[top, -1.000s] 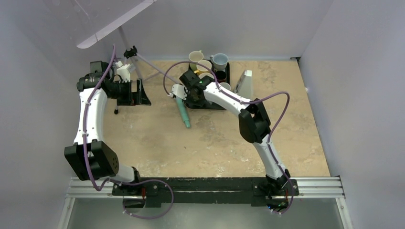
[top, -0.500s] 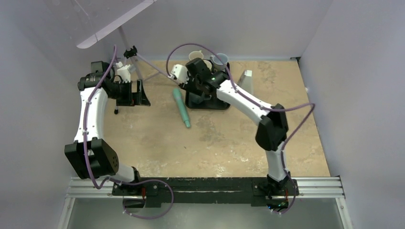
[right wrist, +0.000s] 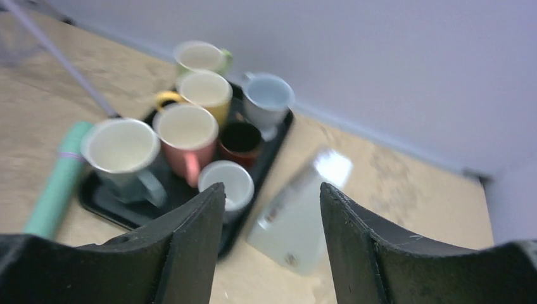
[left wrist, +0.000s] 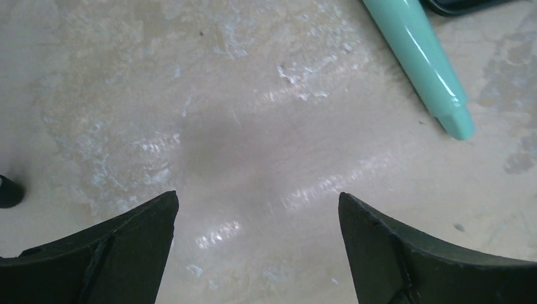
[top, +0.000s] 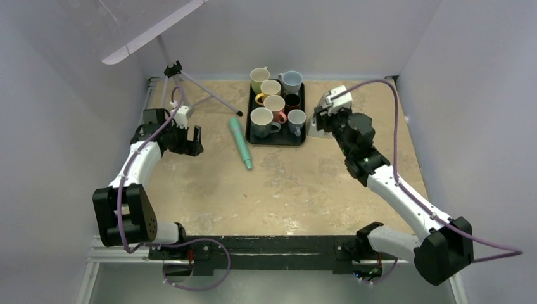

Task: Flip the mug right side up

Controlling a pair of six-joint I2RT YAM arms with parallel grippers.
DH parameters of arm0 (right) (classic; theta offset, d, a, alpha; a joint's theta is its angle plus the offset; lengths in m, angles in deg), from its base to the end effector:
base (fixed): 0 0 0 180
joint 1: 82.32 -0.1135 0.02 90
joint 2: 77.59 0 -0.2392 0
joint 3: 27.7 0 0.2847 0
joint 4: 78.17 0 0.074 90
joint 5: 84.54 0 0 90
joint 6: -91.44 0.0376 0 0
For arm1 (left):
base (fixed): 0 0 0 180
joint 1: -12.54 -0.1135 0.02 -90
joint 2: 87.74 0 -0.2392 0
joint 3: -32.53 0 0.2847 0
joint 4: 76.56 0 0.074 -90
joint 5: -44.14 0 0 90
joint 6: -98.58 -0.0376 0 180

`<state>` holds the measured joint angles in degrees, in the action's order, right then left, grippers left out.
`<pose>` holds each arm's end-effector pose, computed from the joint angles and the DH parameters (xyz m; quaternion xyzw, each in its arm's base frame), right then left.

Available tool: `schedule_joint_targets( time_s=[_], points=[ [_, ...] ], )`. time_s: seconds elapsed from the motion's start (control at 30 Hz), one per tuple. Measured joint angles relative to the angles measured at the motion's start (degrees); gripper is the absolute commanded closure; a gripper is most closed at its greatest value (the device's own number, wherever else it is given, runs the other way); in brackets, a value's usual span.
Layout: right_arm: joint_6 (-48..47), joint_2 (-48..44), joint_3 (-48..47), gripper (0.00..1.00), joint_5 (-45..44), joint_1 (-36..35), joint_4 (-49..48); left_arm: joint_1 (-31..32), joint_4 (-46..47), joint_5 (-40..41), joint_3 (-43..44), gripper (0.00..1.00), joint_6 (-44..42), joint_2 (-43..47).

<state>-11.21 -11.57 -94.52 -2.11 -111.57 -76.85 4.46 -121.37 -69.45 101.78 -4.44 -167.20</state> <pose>0.2805 0.1514 0.3350 -0.2100 0.6785 0.0550 0.7018 0.3176 0.0299 0.2093 0.1016 0.9301 -0.1378 0.3249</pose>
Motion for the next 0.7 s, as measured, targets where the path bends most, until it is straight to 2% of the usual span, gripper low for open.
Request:
schedule_joint_targets(
  time_s=[0.07,0.1,0.27,0.37,0.53,0.7],
  points=[
    [3.72,-3.8,10.14,0.38,-3.5,3.48,-5.53,0.5,6.86,2.27,-3.58,0.0,0.59,0.11],
    [4.15,-4.24,11.17,0.38,-3.78,4.48,-5.75,0.92,9.97,3.41,-5.31,0.0,1.09,0.11],
    [10.47,-13.77,30.34,0.37,-8.96,13.77,-17.29,2.12,22.67,6.36,-13.14,0.0,4.37,0.63],
    [12.39,-16.76,38.01,0.37,-13.16,17.73,-25.22,2.23,29.51,8.48,-18.08,0.0,6.8,2.08],
    [13.22,-16.0,46.62,0.37,-15.45,20.57,-36.76,2.29,37.31,11.52,-21.88,0.0,9.6,2.78],
    [12.24,-15.5,47.65,0.36,-12.48,20.65,-41.68,2.38,41.42,13.35,-22.36,0.0,11.13,3.3]
  ],
)
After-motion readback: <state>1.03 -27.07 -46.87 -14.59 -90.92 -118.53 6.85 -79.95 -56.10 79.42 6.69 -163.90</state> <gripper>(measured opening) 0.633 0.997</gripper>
